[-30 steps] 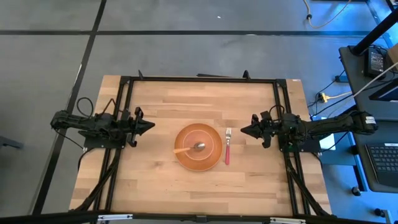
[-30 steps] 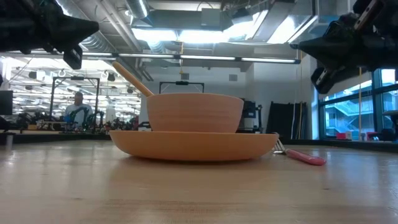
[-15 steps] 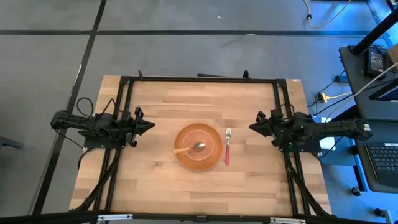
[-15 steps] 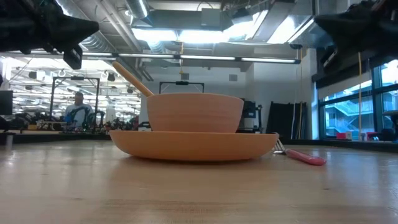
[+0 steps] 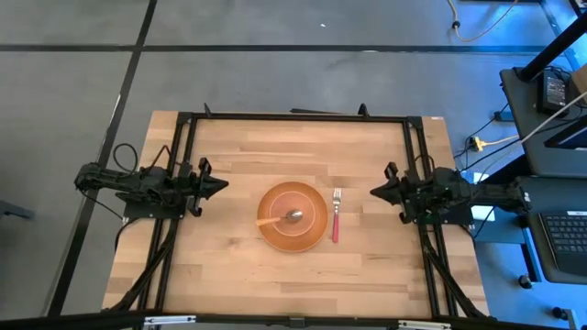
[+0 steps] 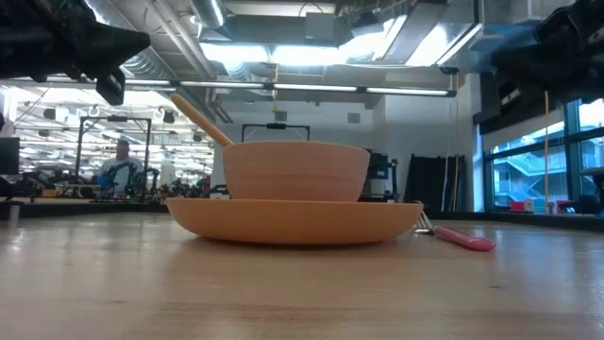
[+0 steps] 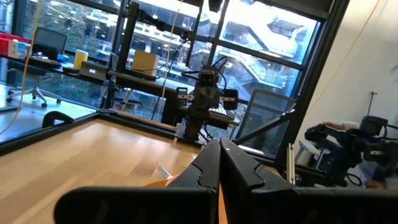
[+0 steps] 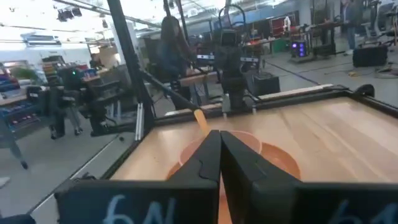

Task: Set table place
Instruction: Return to Home Position

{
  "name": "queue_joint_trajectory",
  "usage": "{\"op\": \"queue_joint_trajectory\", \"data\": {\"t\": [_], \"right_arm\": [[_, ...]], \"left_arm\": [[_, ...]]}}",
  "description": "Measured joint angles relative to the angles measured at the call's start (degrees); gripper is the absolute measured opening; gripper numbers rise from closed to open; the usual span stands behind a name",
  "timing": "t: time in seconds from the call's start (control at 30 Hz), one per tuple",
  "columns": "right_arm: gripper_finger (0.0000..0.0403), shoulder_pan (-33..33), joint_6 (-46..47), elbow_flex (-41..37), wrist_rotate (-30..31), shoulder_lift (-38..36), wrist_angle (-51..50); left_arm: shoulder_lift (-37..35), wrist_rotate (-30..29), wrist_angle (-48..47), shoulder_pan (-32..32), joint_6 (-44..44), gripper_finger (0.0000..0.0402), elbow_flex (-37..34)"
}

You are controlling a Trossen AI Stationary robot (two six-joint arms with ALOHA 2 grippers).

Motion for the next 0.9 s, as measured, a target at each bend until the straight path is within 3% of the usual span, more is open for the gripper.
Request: {"op": "queue_joint_trajectory", "data": {"t": [0.47, 0.9], "right_arm": [[0.0012, 0.0, -20.87, 0.04, -1.43, 0.2, -4.33], [0.0012, 0.0, -21.25, 0.04, -1.44, 0.2, -4.33]], "left_arm": [[0.0, 0.02, 0.0, 0.0, 0.0, 0.0, 0.0], [0.0, 0.02, 0.0, 0.0, 0.0, 0.0, 0.0]]}}
